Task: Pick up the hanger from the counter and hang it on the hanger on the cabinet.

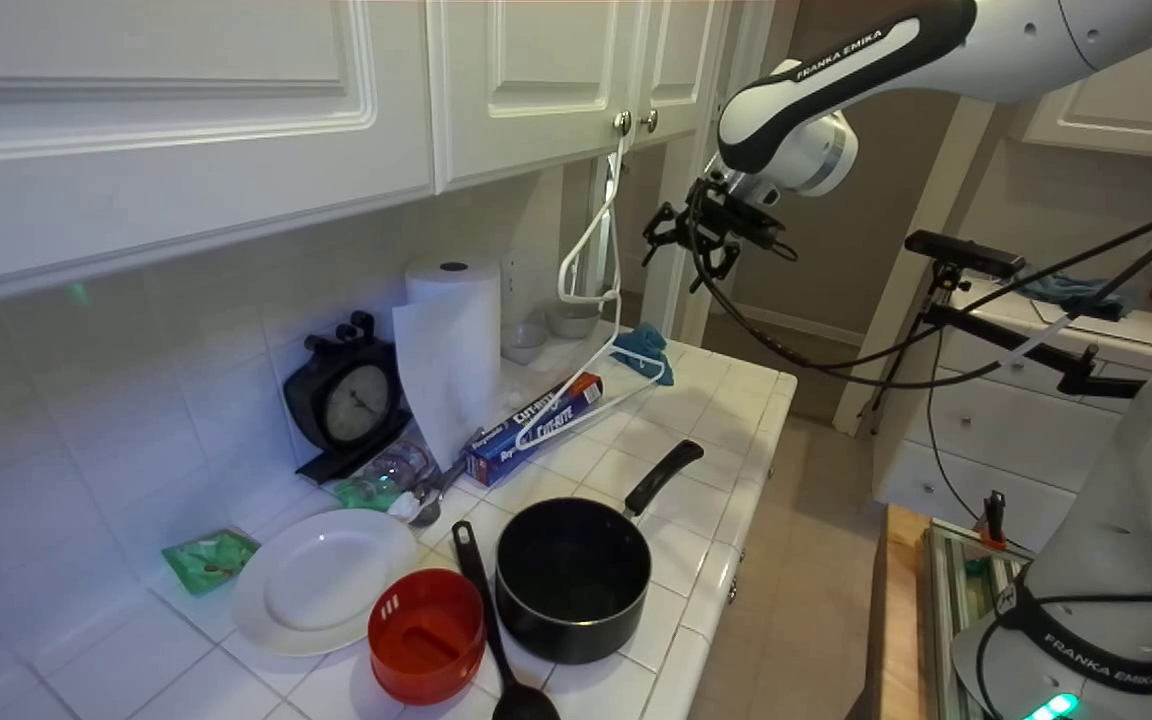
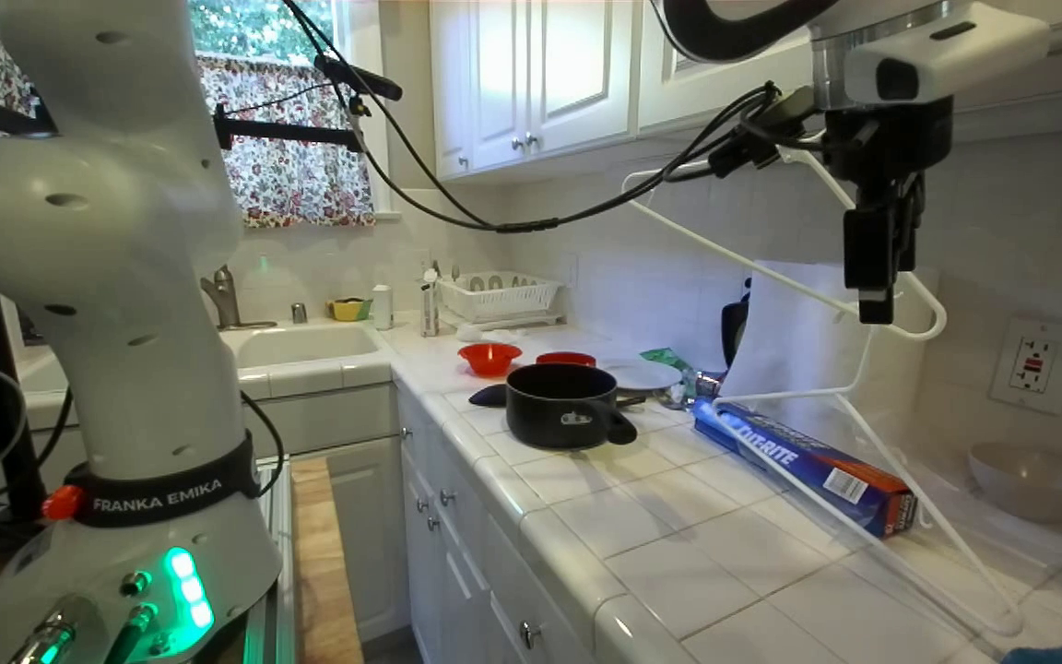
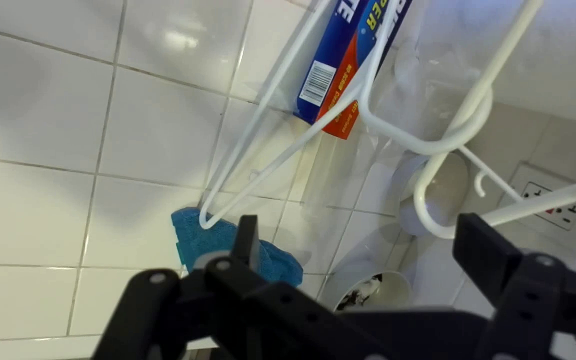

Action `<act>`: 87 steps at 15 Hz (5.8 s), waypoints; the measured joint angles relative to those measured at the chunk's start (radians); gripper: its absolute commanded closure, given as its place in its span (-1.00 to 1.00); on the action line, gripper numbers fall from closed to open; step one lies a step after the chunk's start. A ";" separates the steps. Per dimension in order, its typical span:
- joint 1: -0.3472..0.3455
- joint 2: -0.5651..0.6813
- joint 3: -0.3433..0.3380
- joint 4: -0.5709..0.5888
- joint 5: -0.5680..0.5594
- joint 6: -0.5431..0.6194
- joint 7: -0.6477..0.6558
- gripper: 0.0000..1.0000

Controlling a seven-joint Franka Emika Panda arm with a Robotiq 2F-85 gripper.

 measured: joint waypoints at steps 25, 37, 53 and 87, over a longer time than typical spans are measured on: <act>-0.029 0.207 -0.019 0.041 0.059 -0.062 0.066 -1.00; -0.041 0.376 -0.013 0.202 0.131 -0.048 0.066 0.33; -0.041 0.472 0.009 0.290 0.131 -0.049 0.066 0.75; -0.010 0.373 0.014 0.299 0.123 -0.163 0.367 0.88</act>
